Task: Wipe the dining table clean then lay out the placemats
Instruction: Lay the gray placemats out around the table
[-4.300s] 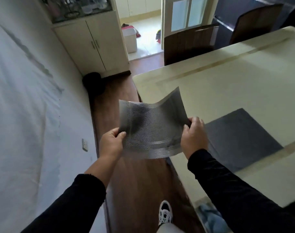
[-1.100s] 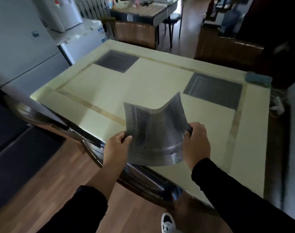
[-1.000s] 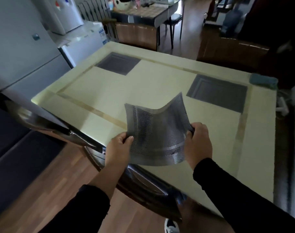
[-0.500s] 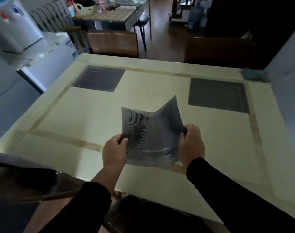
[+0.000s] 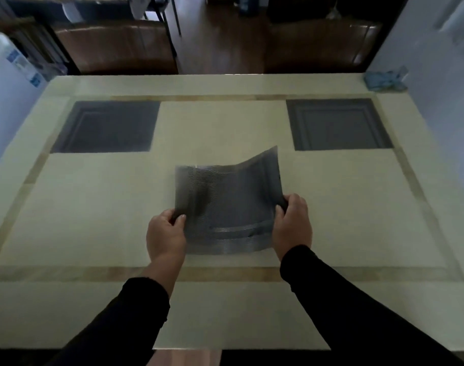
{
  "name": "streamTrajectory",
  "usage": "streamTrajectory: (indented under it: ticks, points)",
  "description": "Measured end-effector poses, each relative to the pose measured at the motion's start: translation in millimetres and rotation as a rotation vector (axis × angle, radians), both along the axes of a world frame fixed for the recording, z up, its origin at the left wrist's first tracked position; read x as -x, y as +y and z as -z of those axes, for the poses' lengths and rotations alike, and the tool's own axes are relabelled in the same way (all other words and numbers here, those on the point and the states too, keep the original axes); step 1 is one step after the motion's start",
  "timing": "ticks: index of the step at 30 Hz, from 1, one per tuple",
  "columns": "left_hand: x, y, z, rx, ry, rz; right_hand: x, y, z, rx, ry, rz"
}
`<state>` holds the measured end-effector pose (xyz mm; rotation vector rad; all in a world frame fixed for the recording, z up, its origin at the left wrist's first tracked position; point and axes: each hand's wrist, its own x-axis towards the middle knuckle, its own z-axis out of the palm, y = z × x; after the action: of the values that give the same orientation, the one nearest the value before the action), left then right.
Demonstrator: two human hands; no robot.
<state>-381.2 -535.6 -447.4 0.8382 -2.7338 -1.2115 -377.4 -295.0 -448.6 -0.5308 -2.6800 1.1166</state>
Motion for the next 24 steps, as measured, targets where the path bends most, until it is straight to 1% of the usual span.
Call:
streamTrajectory:
  ticks: [5,8,13,16,20,24]
  points:
    - [-3,-4,9,0.004,-0.039,-0.084,-9,1,14,0.023,-0.067,0.071]
    - [-4,-8,13,0.068,-0.049,-0.025,-9,6,15,0.068,-0.102,0.115]
    - [-1,-10,7,0.228,-0.015,0.025,-4,16,22,-0.021,-0.170,0.097]
    - [-3,-4,0,0.171,0.011,0.059,-5,27,21,-0.089,-0.178,0.055]
    - [-8,13,-10,0.106,0.044,0.052,-7,42,17,-0.212,-0.181,0.035]
    - [-16,40,-21,0.069,0.068,0.074,-11,72,12,-0.232,-0.173,0.066]
